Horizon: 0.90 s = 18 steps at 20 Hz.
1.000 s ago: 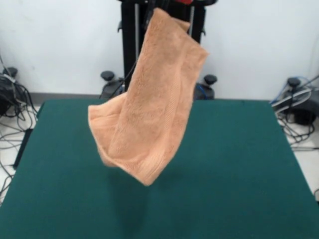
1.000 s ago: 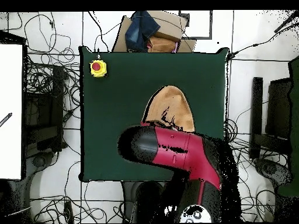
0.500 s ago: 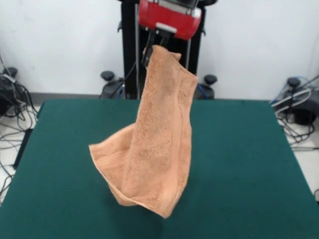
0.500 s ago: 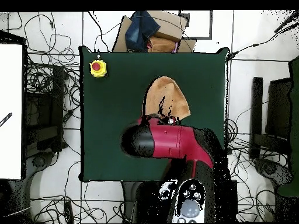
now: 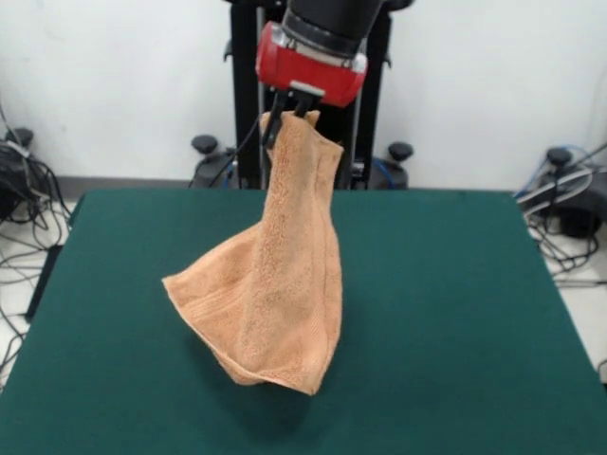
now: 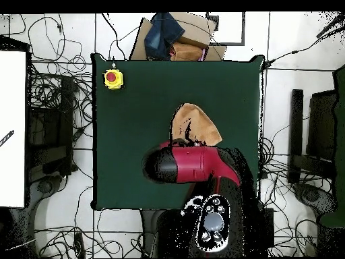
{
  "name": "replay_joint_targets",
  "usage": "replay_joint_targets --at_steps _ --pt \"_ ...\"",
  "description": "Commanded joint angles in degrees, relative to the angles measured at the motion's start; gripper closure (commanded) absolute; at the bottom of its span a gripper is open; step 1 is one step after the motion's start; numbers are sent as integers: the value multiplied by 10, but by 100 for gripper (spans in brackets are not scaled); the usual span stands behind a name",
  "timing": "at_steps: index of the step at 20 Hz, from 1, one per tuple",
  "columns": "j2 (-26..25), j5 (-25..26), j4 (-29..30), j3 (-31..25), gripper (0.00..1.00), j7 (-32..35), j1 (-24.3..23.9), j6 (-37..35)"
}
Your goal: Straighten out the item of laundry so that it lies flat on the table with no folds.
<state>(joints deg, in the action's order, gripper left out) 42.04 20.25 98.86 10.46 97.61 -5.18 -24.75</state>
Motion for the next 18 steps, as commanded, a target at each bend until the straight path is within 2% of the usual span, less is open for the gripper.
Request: replay_joint_targets --at_steps 1,4,8,12,18 --pt "-57 39 -2 -50 100 7 -21 20" --pt "-84 49 -15 -44 100 18 -12 30" --pt "-89 46 -11 -50 100 22 -13 27" --pt "-113 38 -7 -28 100 68 9 43" --pt "-156 30 -14 -17 100 89 21 61"
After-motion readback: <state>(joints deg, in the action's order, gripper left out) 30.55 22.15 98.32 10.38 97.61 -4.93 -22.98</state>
